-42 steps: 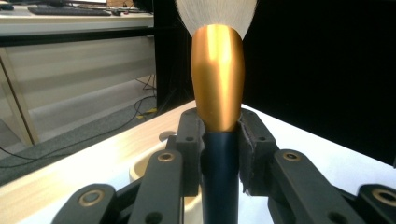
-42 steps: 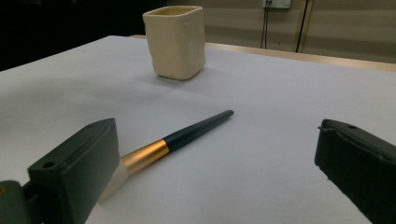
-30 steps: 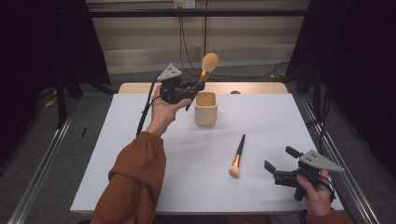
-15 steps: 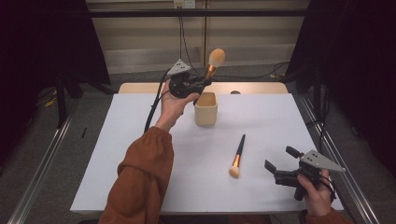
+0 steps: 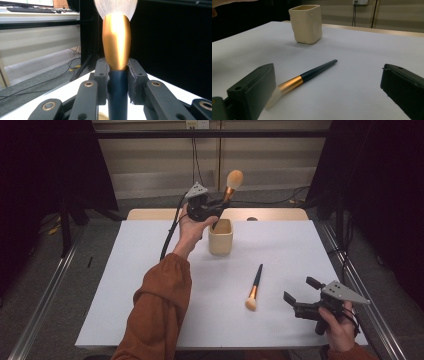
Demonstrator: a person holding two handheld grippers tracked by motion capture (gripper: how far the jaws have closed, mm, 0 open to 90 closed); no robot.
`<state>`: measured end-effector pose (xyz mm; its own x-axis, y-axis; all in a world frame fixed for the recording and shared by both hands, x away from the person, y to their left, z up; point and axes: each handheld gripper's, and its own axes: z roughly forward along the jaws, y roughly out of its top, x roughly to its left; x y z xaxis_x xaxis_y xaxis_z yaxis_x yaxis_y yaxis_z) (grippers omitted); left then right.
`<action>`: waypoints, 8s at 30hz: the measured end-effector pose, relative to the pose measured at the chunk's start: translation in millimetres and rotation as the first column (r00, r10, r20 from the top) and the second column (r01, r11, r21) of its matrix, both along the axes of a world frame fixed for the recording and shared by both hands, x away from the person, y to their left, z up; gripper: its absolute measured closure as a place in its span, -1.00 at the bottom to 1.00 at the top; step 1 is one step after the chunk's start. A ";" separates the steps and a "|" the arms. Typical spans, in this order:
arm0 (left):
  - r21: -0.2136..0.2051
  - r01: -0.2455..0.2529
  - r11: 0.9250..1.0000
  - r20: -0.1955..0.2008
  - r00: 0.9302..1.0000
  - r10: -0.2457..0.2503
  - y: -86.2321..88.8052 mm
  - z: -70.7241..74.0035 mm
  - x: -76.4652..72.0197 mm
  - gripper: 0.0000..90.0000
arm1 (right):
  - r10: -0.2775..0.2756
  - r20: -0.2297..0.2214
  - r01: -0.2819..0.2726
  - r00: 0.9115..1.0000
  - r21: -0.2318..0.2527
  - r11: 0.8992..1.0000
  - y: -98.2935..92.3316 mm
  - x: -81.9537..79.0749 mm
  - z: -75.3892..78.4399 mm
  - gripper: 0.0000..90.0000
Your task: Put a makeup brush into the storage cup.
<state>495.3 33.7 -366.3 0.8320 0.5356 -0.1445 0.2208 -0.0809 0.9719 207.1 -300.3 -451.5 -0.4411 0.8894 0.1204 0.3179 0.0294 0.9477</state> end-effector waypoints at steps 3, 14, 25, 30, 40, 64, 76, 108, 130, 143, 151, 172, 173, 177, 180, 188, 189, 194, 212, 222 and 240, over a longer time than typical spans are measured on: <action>0.005 -0.005 1.000 0.001 1.000 0.005 -0.1 -4.6 2.5 0.62 | -0.001 0.001 0.001 1.000 0.003 1.000 0.1 -0.1 0.0 -1.00; 0.015 0.006 1.000 0.003 1.000 -0.006 -3.1 -16.9 6.4 0.62 | 0.001 -0.003 -0.001 1.000 0.001 1.000 -0.7 0.1 -0.4 -1.00; 0.032 0.009 0.999 -0.002 1.000 -0.009 -3.6 -26.2 5.1 0.62 | 0.002 -0.003 -0.002 1.000 0.001 1.000 -0.2 -0.3 -0.4 -1.00; 0.043 0.007 0.999 -0.006 1.000 -0.007 -2.4 -31.9 3.5 0.62 | 0.004 -0.006 -0.004 1.000 0.000 1.000 0.0 -0.1 -0.7 -1.00; 0.053 0.002 0.999 -0.017 1.000 -0.001 4.0 -42.5 -1.4 0.62 | 0.004 -0.007 -0.004 1.000 -0.002 1.000 0.7 -0.3 -0.5 -1.00; 0.147 0.002 0.989 -0.069 0.998 0.008 10.4 -59.4 -10.4 0.62 | 0.010 -0.007 -0.010 1.000 -0.011 1.000 2.1 0.8 -1.1 -1.00; 0.170 0.009 0.985 -0.095 0.995 0.007 10.8 -65.3 -10.6 0.61 | 0.010 -0.007 -0.010 1.000 -0.010 1.000 2.0 0.8 -1.1 -1.00; 0.167 -0.033 0.985 -0.066 0.997 0.045 18.8 -54.9 -22.8 -0.13 | 0.014 -0.008 -0.014 1.000 -0.015 1.000 1.8 1.0 -1.2 -1.00; 0.137 -0.092 0.986 -0.093 0.990 0.105 49.7 -46.9 -42.8 -0.92 | 0.009 -0.010 -0.010 1.000 -0.016 1.000 2.0 1.7 -1.4 -1.00; 0.153 -0.116 0.981 -0.062 0.990 0.127 75.1 -44.8 -66.9 -0.91 | 0.007 -0.010 -0.007 1.000 -0.020 1.000 1.7 1.5 -1.4 -1.00; 0.131 -0.149 0.980 -0.014 0.988 0.152 92.2 -42.5 -79.4 -0.88 | 0.002 -0.009 -0.002 1.000 -0.019 1.000 1.7 1.6 -1.2 -1.00; 0.154 -0.201 0.967 -0.055 0.976 0.212 133.6 -54.0 -122.2 -0.90 | -0.005 -0.007 0.005 1.000 -0.015 1.000 1.6 1.1 -1.0 -1.00; 0.157 -0.204 0.966 -0.049 0.976 0.214 136.8 -54.5 -124.3 -0.90 | -0.007 -0.006 0.007 1.000 -0.014 1.000 1.7 1.1 -0.9 -1.00; 0.135 -0.223 0.965 -0.030 0.973 0.229 147.7 -54.8 -135.8 -0.91 | -0.026 -0.002 0.026 1.000 -0.024 0.999 0.9 1.5 -0.9 -1.00; 0.154 -0.228 0.961 -0.022 0.972 0.234 153.3 -54.8 -143.7 -0.91 | -0.038 0.001 0.038 0.999 -0.022 0.999 -0.3 1.5 -0.8 -1.00; 0.136 -0.250 0.959 -0.001 0.968 0.253 167.2 -52.2 -165.5 -0.95 | -0.036 -0.001 0.036 0.999 -0.019 0.999 -0.1 1.4 -0.8 -1.00; 0.140 -0.252 0.958 0.009 0.967 0.253 169.2 -51.9 -168.3 -0.94 | -0.037 -0.002 0.037 0.999 -0.017 0.999 0.1 1.6 -0.8 -1.00; 0.148 -0.264 0.953 0.026 0.964 0.263 179.9 -52.2 -180.6 -0.94 | -0.039 -0.011 0.039 0.999 -0.012 0.999 0.6 3.7 -1.7 -1.00; 0.163 -0.306 0.938 -0.023 0.949 0.313 208.9 -64.8 -229.4 -0.92 | -0.057 -0.013 0.057 0.998 -0.016 0.998 -2.7 -0.3 -2.3 -1.00; 0.159 -0.353 0.922 -0.026 0.932 0.361 223.1 -72.9 -248.3 -0.93 | -0.050 -0.022 0.050 0.999 -0.014 0.999 -1.3 2.6 -2.9 -1.00; 0.155 -0.371 0.915 -0.002 0.927 0.376 231.0 -69.9 -248.2 -0.92 | -0.026 -0.022 0.026 0.999 -0.026 0.999 1.0 4.5 -2.2 -0.98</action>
<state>247.1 264.7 -436.2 0.5635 0.8238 -0.0608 0.2928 -0.1303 0.9473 211.5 -299.3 -453.7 -0.4152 0.9034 0.1071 0.3397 0.0448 0.9395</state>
